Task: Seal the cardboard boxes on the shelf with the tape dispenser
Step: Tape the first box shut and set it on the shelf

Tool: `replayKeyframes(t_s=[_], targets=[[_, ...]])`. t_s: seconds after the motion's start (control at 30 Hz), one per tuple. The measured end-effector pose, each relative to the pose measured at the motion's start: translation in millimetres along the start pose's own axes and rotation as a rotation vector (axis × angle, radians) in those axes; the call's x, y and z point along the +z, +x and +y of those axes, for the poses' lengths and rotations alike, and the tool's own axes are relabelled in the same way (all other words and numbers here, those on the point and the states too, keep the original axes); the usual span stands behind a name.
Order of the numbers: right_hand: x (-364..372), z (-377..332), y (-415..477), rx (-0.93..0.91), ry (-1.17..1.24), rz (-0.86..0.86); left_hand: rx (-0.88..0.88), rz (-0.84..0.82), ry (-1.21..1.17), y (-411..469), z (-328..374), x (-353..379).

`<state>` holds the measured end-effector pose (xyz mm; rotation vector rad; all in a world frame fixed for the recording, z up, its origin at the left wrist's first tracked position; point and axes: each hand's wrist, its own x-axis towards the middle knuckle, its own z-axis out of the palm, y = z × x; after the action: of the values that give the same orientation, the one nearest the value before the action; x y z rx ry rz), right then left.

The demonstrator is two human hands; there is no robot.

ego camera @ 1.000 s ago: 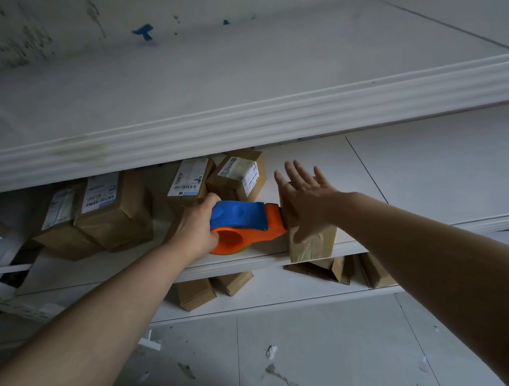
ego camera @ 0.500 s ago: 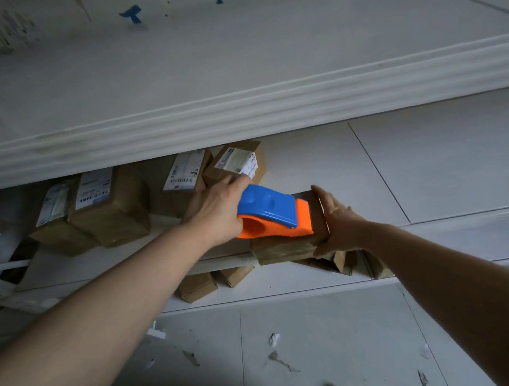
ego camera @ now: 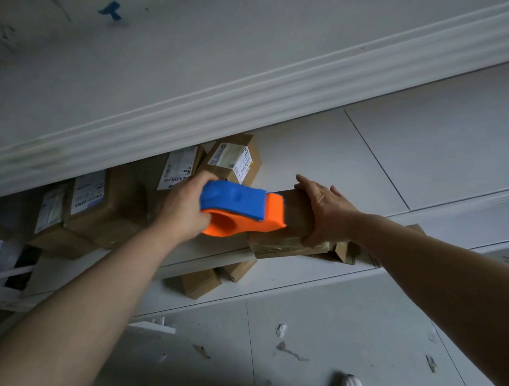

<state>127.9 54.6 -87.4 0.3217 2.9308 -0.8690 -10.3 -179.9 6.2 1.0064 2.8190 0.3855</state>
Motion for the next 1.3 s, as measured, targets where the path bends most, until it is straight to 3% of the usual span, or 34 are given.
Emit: replayKeyframes(t_s=[0.2,0.7,0.87,1.17,1.3], targets=[[-0.2,-3.6,2.1,0.025,-0.052,-0.025,-0.132,0.059,-0.141,-22.6,-71.1,-9.9],[-2.3,-5.1,-0.5,0.005,-0.082,-0.052,-0.083,-0.007,-0.061,-16.3,-81.1,24.6],[3.4,-26.3,2.2,-0.167,-0.457,-0.068,-0.088,-0.001,0.008,-12.8,-79.8,23.5],[32.9,-33.2,-3.1,-0.384,-0.591,0.003,-0.093,-0.006,0.025,-10.9,-80.6,29.4],[34.3,-38.8,-2.2,-0.370,-0.632,-0.001,-0.114,-0.016,0.011,-10.5,-80.6,32.7]])
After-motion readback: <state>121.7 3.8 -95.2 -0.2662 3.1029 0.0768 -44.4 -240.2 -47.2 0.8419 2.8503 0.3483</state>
